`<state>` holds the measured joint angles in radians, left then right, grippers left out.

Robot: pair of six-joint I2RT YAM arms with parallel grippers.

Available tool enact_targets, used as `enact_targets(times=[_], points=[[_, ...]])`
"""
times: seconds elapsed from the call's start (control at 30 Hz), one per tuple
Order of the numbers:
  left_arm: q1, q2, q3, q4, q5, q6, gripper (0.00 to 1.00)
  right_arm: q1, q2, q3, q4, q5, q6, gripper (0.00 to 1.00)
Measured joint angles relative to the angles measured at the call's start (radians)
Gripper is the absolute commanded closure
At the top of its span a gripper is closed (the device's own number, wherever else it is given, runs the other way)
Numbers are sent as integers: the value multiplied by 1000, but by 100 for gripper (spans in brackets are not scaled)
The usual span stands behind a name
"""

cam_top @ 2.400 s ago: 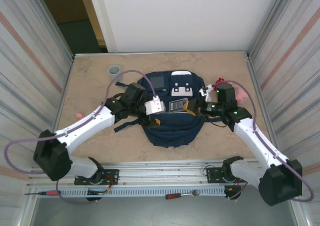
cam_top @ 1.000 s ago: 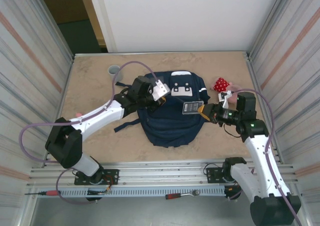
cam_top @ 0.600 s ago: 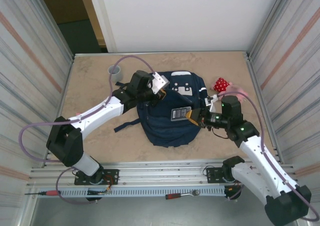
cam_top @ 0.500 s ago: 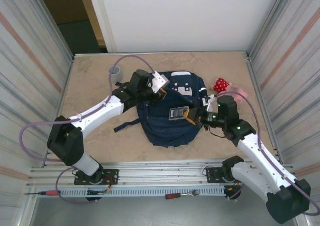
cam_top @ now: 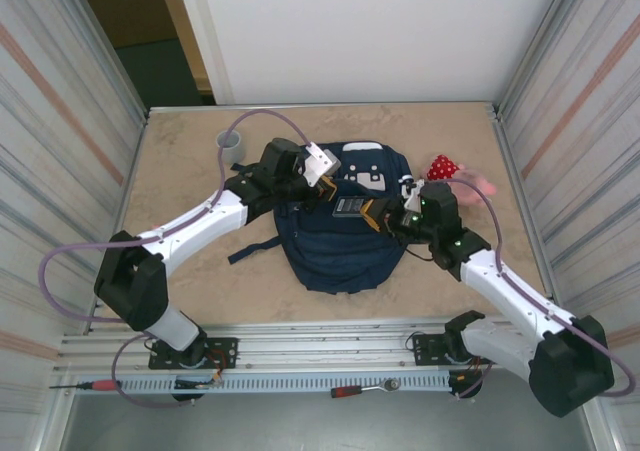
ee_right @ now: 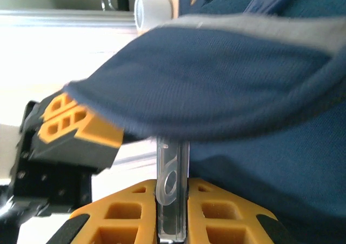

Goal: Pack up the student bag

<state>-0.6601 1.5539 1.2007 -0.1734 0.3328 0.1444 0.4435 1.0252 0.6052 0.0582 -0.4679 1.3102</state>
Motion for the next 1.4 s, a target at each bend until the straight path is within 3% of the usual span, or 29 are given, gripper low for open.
enact_targets(times=[0.23, 0.4, 0.5, 0.7, 0.87, 1.03, 1.27, 1.4], points=[[0, -1, 0, 7, 18, -13, 100, 21, 106, 0, 55, 43, 48, 85], [-1, -2, 0, 11, 19, -15, 100, 23, 151, 5, 53, 56, 45, 62], [-1, -2, 0, 11, 19, -15, 100, 15, 148, 30, -2, 64, 19, 50], [-1, -3, 2, 10, 8, -14, 100, -33, 39, 92, -230, 106, -127, 41], [-1, -6, 2, 6, 4, -13, 98, -101, -60, 180, -430, 105, -361, 39], [-1, -6, 2, 5, 8, -11, 97, -95, -46, 348, -517, 95, -720, 36], [-1, -6, 2, 1, 27, -6, 91, 25, 85, 427, -468, 130, -1345, 33], [-1, -6, 2, -10, 51, 13, 85, 41, 230, 444, -468, 89, -1547, 41]])
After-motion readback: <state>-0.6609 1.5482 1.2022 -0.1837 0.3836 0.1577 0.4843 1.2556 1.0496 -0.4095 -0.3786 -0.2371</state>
